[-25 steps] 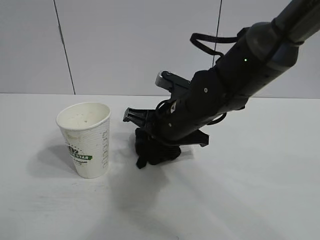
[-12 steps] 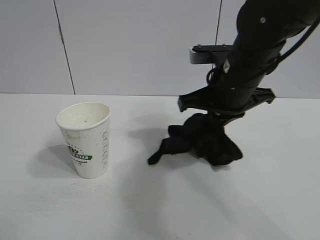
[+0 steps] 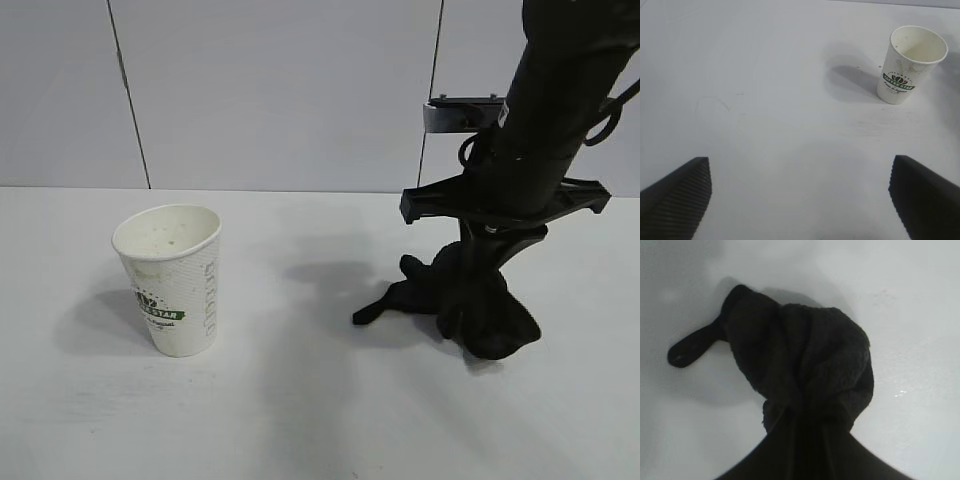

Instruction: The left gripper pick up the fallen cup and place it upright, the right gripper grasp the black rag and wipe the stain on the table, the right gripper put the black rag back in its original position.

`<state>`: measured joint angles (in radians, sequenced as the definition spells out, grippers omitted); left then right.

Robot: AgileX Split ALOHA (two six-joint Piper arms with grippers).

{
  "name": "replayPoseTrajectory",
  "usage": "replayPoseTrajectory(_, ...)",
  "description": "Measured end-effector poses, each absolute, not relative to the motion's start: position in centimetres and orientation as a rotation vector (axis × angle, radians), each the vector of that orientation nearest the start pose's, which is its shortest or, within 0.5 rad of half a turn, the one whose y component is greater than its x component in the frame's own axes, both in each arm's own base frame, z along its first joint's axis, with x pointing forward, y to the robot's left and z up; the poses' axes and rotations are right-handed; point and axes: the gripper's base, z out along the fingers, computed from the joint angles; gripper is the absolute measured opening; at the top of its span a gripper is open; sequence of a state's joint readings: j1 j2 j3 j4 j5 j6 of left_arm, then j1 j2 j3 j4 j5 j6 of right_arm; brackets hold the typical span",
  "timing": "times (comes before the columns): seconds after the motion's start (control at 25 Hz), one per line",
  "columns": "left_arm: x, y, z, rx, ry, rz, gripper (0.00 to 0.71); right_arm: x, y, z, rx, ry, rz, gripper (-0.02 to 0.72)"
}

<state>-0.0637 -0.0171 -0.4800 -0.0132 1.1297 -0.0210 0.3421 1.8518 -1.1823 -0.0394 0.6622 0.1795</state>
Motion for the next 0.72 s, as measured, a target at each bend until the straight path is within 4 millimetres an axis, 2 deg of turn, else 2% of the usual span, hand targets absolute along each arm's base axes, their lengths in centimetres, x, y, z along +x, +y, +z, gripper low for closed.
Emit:
replayPoseTrajectory(0.08, -0.8, -0.1, 26.6, 0.046, 2.116, -0.066, 0.694, 34.5, 12.1, 17.8, -0.258, 2.807, 0.092, 0.458)
replayPoseTrajectory(0.12, -0.8, -0.1, 26.6, 0.046, 2.116, -0.066, 0.694, 34.5, 12.1, 17.8, -0.259, 2.808, 0.094, 0.534)
replayPoseTrajectory(0.16, -0.8, -0.1, 26.6, 0.046, 2.116, -0.066, 0.694, 34.5, 12.2, 17.8, -0.260, 2.808, 0.094, 0.593)
replayPoseTrajectory(0.2, -0.8, -0.1, 26.6, 0.046, 2.116, -0.066, 0.694, 34.5, 12.2, 17.8, -0.259, 2.808, 0.095, 0.617)
replayPoseTrajectory(0.36, -0.8, -0.1, 26.6, 0.046, 2.116, -0.066, 0.694, 34.4, 12.0, 18.2, -0.266, 2.808, 0.080, 0.630)
replayPoseTrajectory(0.48, -0.8, -0.1, 26.6, 0.046, 2.116, -0.066, 0.694, 34.4, 10.9, 19.6, -0.230, 2.775, 0.024, 0.630)
replayPoseTrajectory(0.56, -0.8, -0.1, 26.6, 0.046, 2.116, -0.066, 0.694, 34.7, 8.8, 21.2, -0.163, 2.748, -0.047, 0.630)
replayPoseTrajectory(0.72, -0.8, -0.1, 26.6, 0.046, 2.116, -0.066, 0.694, 34.4, 2.4, 24.4, 0.008, 2.713, -0.239, 0.630)
